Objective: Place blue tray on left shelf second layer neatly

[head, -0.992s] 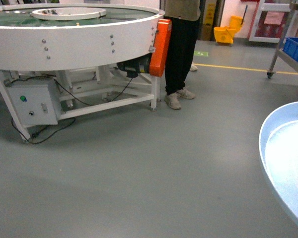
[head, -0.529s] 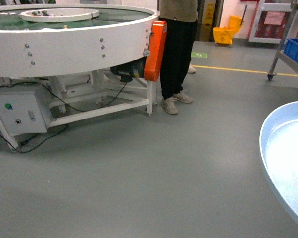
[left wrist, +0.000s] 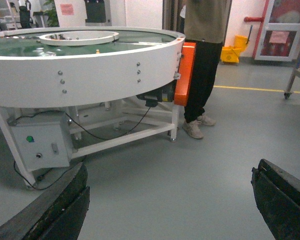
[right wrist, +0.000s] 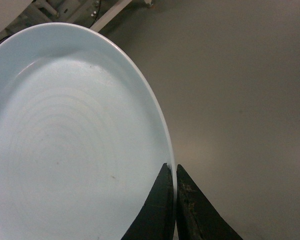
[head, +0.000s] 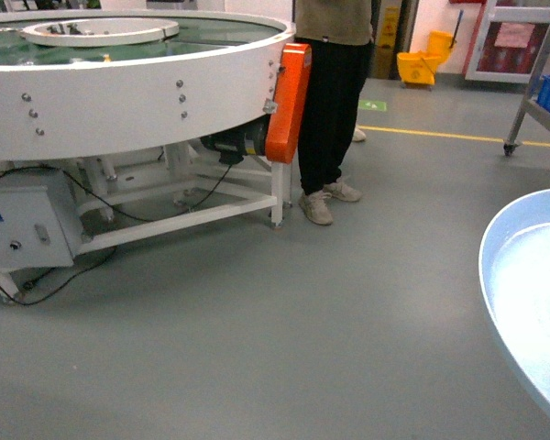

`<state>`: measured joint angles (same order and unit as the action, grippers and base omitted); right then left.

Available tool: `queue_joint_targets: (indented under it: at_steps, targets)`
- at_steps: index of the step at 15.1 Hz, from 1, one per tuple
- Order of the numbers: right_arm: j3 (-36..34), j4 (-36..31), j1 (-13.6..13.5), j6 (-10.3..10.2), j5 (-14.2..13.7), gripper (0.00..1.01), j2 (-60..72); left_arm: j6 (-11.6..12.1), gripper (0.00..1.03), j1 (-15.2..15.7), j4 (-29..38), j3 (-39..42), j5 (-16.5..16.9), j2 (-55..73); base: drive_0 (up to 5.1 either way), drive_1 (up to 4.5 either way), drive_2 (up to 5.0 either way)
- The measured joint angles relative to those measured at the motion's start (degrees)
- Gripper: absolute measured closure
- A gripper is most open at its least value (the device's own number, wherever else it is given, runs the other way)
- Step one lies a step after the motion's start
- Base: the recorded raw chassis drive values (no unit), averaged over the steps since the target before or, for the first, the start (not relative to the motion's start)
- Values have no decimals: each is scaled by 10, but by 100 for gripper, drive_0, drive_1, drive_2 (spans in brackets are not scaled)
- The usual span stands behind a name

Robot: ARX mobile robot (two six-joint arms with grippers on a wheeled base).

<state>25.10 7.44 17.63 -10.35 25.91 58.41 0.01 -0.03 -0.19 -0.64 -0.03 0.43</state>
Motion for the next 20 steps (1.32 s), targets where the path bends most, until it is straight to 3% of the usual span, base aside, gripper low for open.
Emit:
queue_joint_targets:
  at_steps: [8, 20]
  targets:
    - [0, -1, 0, 0, 1, 99, 3, 0, 5, 0, -1, 0, 0, 0, -16, 364, -397]
    - [0, -1, 0, 0, 1, 99, 3, 0, 5, 0, -1, 0, 0, 0, -171, -171, -171]
